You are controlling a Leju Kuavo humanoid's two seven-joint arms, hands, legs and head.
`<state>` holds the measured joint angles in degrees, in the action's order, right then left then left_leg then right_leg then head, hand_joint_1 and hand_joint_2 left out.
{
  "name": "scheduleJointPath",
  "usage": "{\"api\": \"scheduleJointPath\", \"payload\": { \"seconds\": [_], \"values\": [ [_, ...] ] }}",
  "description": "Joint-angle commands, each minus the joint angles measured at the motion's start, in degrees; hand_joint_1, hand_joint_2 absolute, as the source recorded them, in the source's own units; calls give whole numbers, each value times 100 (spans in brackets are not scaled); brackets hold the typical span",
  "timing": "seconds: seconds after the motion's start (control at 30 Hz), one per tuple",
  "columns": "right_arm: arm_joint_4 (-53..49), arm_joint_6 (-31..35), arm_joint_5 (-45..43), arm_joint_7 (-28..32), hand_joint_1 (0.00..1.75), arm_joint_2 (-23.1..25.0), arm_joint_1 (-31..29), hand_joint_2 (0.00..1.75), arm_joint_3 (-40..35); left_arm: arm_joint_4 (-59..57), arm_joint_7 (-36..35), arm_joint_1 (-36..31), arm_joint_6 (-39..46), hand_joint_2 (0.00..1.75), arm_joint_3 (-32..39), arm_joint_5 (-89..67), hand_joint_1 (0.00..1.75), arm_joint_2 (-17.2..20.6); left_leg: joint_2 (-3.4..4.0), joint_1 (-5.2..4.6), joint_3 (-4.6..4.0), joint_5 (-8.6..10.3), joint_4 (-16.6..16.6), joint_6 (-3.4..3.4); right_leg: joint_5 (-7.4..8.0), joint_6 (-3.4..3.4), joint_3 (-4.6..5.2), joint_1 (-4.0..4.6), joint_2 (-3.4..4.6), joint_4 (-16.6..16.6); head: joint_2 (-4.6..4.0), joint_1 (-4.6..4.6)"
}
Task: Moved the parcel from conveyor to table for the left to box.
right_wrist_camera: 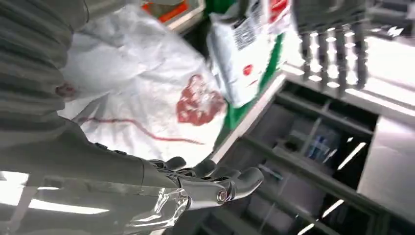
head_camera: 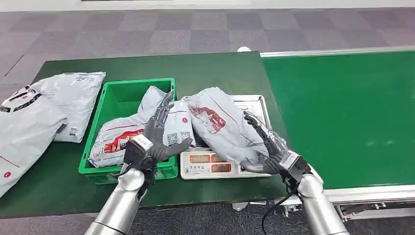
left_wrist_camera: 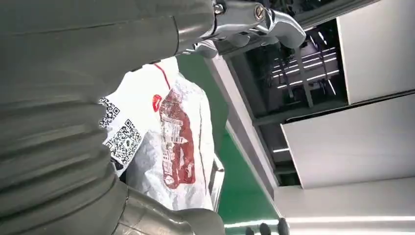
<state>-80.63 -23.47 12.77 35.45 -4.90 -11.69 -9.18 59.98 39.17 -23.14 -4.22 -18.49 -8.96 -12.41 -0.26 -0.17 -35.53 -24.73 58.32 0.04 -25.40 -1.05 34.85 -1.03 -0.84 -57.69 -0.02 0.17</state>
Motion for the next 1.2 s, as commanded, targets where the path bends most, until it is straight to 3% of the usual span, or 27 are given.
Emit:
{"api": "scheduleJointPath", "payload": {
  "seconds": [0.03,0.07,0.17,0.27,0.53,0.57,0.67,0.8,1.0,1.2],
  "values": [
    [-286,-562,-860,112,0,242,49,175,550,-256,-11,-110,45,175,-118,42,0,140,3,6,18,-4,-8,-6,-2,8,-18,6,7,11,2,0],
    [-286,-562,-860,112,0,242,49,175,550,-256,-11,-110,45,175,-118,42,0,140,1,1,12,-3,-7,-4,-2,5,-12,1,4,6,0,0],
    [-716,-1533,-2905,-232,0,641,182,175,1154,-275,-51,-66,63,175,-116,0,0,113,4,6,24,-5,-12,-7,-2,9,-26,6,9,17,2,0],
    [-1229,-1408,-3334,-400,0,904,327,175,1423,-267,-61,-21,102,175,-34,26,0,132,-5,2,17,-4,-10,-6,-6,9,-18,2,-1,8,0,0],
    [-1865,24,-1801,189,0,1025,254,175,1286,-665,-172,-227,-49,175,118,18,0,-21,5,8,26,-6,-11,-11,-4,14,-24,8,12,12,2,0],
    [-1951,466,-1357,454,0,1011,238,175,1186,-781,-199,-292,-90,175,61,-36,0,-46,6,4,11,-4,-4,-6,-2,8,-10,4,10,4,0,0],
    [-2186,1157,-782,455,0,943,246,175,902,-1088,-311,-478,-87,175,-3,-21,0,-170,2,5,14,-4,-5,-6,-2,8,-15,5,7,8,2,0],
    [-1970,1680,-518,455,0,884,109,175,646,-1959,-520,-953,-35,175,-640,-526,0,-414,-2,4,12,-2,-5,-5,-2,6,-16,4,2,7,2,0],
    [-1685,1768,-438,455,0,923,-110,175,546,-2543,-629,-1388,-89,175,-1192,-724,0,-759,-2,1,5,-2,2,-2,2,0,-10,1,1,3,0,0],
    [-1422,1851,-253,435,0,1009,-422,175,495,-2683,-1304,-1686,-610,175,-3125,219,0,-759,1,2,12,-3,0,-5,3,4,-15,2,5,4,0,0]
  ]
}}
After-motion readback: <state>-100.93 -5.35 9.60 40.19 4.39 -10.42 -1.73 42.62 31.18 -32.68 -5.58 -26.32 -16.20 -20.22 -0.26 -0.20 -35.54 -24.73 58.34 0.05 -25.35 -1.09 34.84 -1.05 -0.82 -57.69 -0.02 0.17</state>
